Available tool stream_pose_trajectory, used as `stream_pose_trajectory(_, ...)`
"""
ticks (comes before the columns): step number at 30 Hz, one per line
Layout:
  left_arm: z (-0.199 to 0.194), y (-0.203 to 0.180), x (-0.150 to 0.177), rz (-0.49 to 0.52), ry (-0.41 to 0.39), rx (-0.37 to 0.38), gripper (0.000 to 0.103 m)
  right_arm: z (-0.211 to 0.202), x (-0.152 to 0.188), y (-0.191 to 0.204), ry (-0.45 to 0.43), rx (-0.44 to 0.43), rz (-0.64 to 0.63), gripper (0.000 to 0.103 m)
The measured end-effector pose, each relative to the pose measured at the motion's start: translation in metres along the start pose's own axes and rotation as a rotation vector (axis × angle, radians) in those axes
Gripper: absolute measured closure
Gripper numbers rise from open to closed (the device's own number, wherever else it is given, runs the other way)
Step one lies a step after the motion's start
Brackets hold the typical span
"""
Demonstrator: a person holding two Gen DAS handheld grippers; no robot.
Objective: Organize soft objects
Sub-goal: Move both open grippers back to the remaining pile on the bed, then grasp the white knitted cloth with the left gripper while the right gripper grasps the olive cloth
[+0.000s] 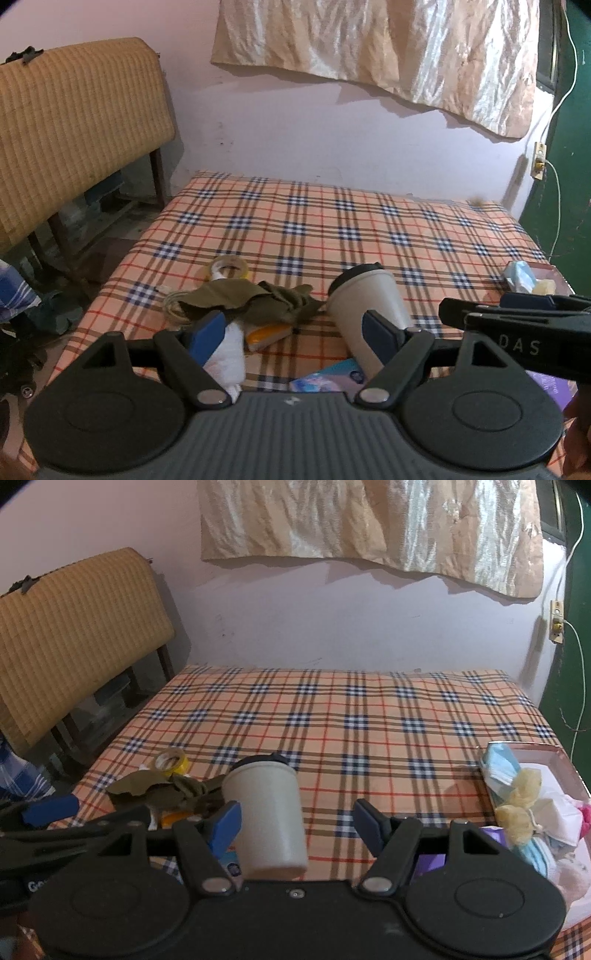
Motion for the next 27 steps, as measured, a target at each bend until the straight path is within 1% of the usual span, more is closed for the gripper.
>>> stream_pose_trajectory(8, 0.003, 0.017, 0.015, -0.030, 0.011, -0.007, 0.019, 0.011, 0.010, 0.019, 0.021, -0.025, -0.029, 0.024)
stream_pose_trajectory(17, 0.012, 0.033, 0.034, -0.055, 0.031, -0.013, 0.018, 0.026, 0.023, 0.034, 0.042, -0.082, -0.047, 0.024)
stream_pose_trajectory(27, 0.043, 0.069, 0.061, -0.107, 0.089, -0.057, 0.016, 0.031, 0.023, 0.043, 0.029, -0.131, -0.066, 0.024)
Point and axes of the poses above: each gripper's, at about its wrist camera, not at the fingertips, and z roughly the way its jaws point, y to its left, x to its underside, the point moved 7 cm from there along z, roughly the way its jaws point, and after that the axes turned 10 degrees about z, right-handed, at the moved point
